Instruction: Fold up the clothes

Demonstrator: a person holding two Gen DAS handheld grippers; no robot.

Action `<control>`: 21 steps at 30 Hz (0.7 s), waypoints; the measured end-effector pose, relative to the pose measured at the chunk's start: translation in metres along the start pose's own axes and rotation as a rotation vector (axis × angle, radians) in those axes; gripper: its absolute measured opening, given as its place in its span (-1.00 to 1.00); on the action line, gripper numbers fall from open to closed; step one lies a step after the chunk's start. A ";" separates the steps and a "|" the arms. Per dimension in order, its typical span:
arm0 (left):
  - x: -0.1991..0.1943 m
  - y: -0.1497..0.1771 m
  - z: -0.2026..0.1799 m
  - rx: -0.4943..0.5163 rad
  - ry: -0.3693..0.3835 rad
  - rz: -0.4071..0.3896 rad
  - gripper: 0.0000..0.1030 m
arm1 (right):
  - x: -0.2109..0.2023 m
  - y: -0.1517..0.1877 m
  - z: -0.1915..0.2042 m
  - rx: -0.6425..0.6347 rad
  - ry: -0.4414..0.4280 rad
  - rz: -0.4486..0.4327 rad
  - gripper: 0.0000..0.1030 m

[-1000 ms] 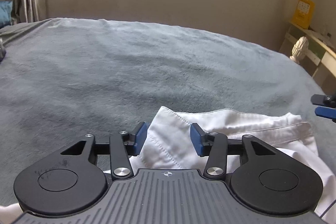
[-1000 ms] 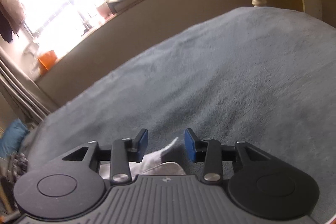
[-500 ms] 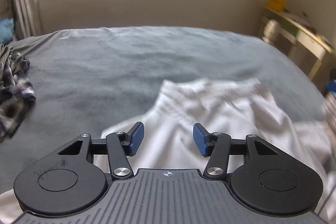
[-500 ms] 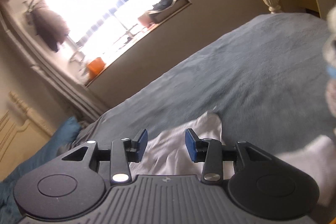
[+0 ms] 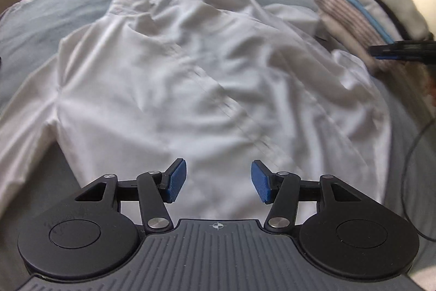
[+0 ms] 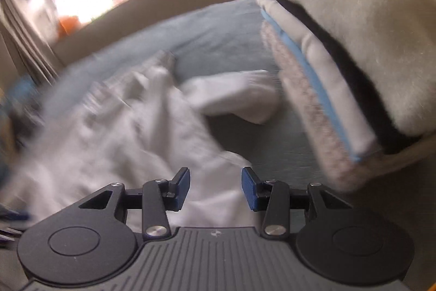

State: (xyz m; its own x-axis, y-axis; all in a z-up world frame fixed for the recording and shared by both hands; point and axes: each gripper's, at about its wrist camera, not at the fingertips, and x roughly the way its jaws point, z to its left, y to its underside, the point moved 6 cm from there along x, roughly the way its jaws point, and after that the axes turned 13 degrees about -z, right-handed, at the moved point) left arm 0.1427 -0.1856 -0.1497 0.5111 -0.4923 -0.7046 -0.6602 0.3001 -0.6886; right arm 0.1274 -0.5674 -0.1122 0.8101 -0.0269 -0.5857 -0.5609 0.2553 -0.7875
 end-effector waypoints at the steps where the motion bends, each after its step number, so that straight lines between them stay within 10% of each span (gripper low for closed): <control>1: -0.001 0.004 -0.003 -0.010 0.010 0.004 0.02 | 0.005 0.004 -0.001 -0.032 0.025 -0.002 -0.13; 9: 0.002 0.023 -0.023 -0.005 0.037 -0.003 0.02 | 0.056 0.020 -0.015 0.048 0.053 0.087 -0.13; 12: 0.006 0.025 -0.027 0.013 0.047 -0.013 0.02 | 0.065 0.025 -0.017 0.056 0.058 0.098 -0.84; 21: 0.022 0.029 -0.034 0.026 0.098 -0.014 0.00 | -0.005 -0.004 0.003 0.151 -0.103 -0.155 -1.00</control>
